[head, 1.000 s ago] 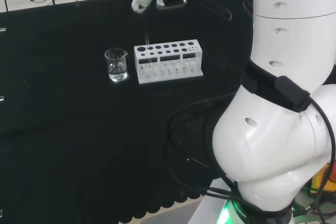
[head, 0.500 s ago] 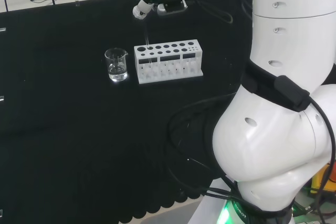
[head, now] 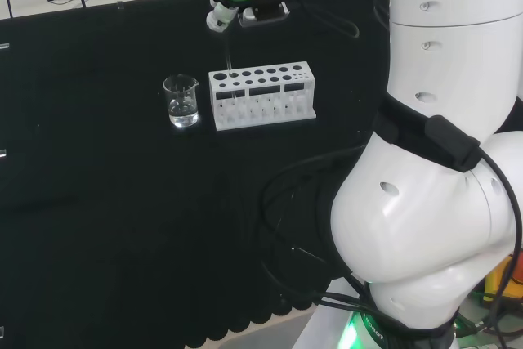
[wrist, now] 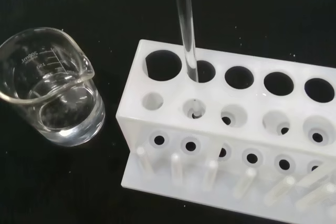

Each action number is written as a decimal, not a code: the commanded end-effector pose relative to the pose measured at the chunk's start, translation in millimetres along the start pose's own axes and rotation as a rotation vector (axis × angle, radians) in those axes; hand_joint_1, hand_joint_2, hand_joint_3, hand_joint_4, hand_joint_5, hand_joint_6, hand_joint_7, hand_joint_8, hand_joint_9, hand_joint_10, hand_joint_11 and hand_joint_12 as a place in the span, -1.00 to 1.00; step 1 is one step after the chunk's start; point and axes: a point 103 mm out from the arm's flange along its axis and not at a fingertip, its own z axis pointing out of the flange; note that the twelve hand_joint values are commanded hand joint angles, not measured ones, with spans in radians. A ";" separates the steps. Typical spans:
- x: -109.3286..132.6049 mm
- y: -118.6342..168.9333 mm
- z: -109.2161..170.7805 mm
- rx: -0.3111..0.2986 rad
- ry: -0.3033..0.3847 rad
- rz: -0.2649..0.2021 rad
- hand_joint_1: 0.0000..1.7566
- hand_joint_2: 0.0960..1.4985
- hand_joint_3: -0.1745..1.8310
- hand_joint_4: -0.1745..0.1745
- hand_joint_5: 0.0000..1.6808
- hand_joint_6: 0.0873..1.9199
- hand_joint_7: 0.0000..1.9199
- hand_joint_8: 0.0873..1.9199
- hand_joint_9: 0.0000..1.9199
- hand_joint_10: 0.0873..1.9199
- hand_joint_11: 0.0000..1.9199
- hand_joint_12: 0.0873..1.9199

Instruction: Take the glass rod from the white test tube rack.

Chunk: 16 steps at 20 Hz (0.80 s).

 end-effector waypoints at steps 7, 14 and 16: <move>6.0 1.6 2.0 -0.025 -0.014 0.003 0.01 0.59 -1.00 -1.00 -0.43 -0.70 -0.04 -0.20 0.46 -0.35 0.36 -0.09; 6.9 1.7 0.9 -0.027 -0.026 0.007 0.10 0.57 -1.00 -1.00 -0.29 -0.17 0.06 -0.21 0.52 -0.38 0.46 -0.14; 7.7 2.1 1.1 -0.028 -0.030 0.009 0.11 0.57 -1.00 -1.00 -0.24 -0.14 0.08 -0.22 0.53 -0.39 0.48 -0.14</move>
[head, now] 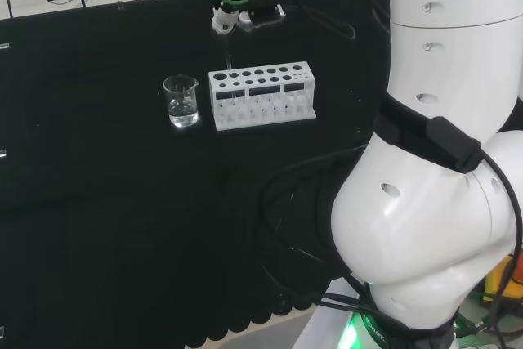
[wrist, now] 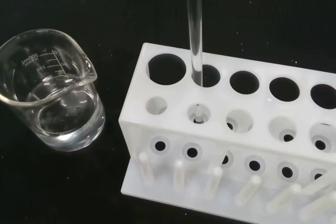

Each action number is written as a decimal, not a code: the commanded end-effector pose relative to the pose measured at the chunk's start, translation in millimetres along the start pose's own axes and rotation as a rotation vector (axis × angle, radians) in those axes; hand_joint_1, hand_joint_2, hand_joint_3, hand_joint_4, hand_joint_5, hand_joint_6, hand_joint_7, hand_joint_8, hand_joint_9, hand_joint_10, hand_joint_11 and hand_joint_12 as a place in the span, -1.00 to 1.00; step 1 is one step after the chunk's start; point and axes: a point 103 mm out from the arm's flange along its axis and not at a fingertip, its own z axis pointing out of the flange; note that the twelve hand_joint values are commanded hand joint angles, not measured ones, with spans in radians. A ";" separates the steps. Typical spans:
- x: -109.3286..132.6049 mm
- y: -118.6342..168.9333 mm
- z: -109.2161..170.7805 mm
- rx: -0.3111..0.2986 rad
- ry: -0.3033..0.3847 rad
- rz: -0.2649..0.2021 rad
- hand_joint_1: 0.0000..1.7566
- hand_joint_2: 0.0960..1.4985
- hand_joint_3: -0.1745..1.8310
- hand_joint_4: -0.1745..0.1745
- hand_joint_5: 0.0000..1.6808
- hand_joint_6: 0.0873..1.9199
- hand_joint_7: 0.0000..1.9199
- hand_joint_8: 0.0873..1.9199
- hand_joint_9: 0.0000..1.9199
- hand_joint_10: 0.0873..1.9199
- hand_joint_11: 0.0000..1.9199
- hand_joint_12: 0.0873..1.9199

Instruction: Take the glass rod from the white test tube rack.

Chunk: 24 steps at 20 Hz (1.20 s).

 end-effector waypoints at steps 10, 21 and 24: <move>4.9 -0.9 -1.5 0.003 -0.048 0.008 0.16 0.54 -1.00 -1.00 -0.15 -0.11 0.07 -0.26 0.60 -0.48 0.67 -0.24; 9.8 -0.2 -2.1 -0.068 -0.012 -0.007 0.30 0.50 -0.97 -1.00 0.10 -0.10 0.17 -0.20 0.62 -0.53 0.71 -0.49; 12.0 -0.8 -2.5 -0.155 0.004 -0.017 0.46 0.44 -0.99 -1.00 0.34 -0.41 0.31 -0.26 0.59 -0.37 0.66 -0.56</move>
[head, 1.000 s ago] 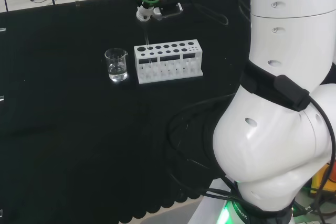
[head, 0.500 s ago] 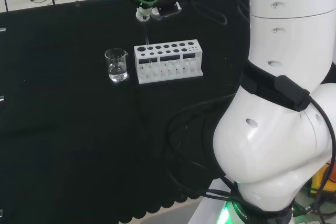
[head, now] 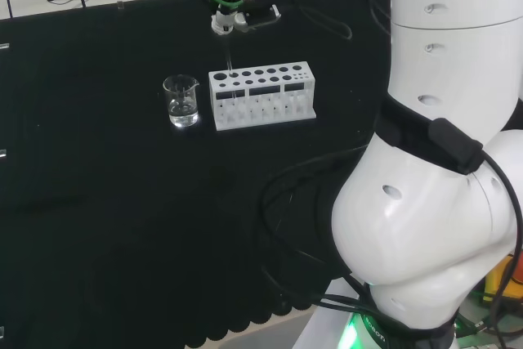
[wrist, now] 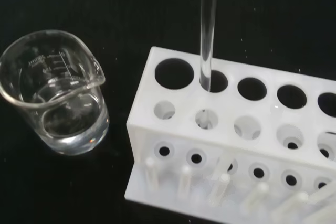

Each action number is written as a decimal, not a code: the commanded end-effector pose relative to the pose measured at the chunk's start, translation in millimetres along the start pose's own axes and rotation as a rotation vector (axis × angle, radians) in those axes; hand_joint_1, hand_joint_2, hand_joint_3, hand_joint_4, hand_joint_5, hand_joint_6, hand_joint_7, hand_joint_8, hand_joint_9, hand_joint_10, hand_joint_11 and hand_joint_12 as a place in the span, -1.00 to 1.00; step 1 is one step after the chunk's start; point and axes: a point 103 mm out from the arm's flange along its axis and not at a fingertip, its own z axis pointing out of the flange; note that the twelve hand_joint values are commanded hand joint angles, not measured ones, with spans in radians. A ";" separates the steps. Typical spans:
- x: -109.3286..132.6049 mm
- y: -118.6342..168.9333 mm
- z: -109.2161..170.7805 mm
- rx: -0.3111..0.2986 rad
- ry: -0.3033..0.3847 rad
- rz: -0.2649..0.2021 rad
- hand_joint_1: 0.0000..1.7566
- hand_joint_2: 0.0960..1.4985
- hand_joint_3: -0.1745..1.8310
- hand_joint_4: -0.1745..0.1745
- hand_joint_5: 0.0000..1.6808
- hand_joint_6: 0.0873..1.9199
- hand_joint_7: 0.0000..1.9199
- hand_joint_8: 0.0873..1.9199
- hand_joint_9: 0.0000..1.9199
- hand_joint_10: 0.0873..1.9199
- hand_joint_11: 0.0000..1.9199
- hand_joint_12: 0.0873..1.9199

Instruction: Take the glass rod from the white test tube rack.

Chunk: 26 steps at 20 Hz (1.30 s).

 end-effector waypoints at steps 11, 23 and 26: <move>-0.1 -22.1 -29.9 -0.282 0.048 -0.001 0.51 0.39 -1.00 -1.00 0.65 -1.00 0.34 -0.23 0.65 -0.30 0.66 -0.49; -20.0 -111.1 -96.0 -0.260 0.056 0.083 0.51 0.40 -1.00 -1.00 0.65 -1.00 0.33 -0.19 0.66 -0.30 0.68 -0.48; -16.6 -126.2 -109.0 -0.296 0.064 0.060 0.51 0.40 -1.00 -1.00 0.65 -1.00 0.33 -0.19 0.67 -0.30 0.68 -0.48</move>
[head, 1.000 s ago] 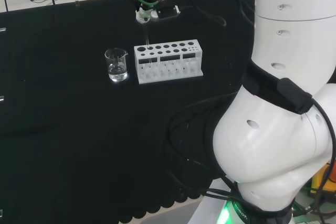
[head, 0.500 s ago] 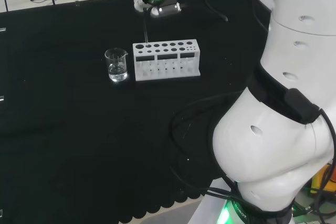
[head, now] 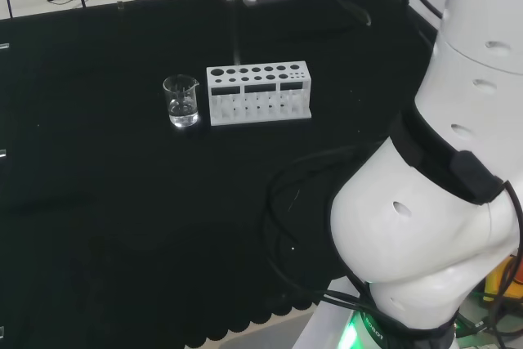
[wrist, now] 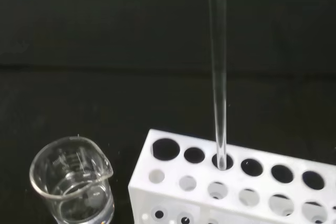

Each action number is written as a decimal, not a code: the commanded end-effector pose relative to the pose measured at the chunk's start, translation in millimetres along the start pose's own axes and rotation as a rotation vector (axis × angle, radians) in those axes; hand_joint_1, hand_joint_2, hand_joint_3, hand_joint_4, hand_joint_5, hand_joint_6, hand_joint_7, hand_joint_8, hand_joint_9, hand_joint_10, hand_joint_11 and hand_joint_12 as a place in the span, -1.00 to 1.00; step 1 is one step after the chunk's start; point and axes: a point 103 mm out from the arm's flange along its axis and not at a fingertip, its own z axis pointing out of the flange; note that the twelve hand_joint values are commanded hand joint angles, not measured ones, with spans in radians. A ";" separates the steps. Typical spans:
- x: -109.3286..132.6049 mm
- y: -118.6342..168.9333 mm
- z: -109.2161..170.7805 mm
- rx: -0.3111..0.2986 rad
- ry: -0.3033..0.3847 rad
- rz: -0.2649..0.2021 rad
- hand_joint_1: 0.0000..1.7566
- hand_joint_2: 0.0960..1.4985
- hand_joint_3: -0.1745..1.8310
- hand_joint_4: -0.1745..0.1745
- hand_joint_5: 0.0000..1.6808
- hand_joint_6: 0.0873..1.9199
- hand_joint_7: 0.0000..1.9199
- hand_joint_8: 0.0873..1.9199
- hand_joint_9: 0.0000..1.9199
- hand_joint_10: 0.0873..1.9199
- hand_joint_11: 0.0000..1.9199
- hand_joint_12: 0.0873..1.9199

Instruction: Take the glass rod from the white test tube rack.

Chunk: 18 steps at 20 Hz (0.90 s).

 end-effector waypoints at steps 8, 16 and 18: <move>8.3 -61.6 -72.0 -0.074 0.050 -0.033 0.51 0.40 -1.00 -1.00 0.65 -1.00 0.32 -0.18 0.67 -0.30 0.68 -0.47; 13.1 -69.9 -76.0 -0.080 0.064 -0.054 0.51 0.40 -1.00 -1.00 0.65 -1.00 0.32 -0.18 0.67 -0.30 0.68 -0.47; 13.8 -70.7 -75.5 -0.076 0.064 -0.054 0.51 0.40 -1.00 -1.00 0.65 -1.00 0.32 -0.17 0.67 -0.30 0.68 -0.47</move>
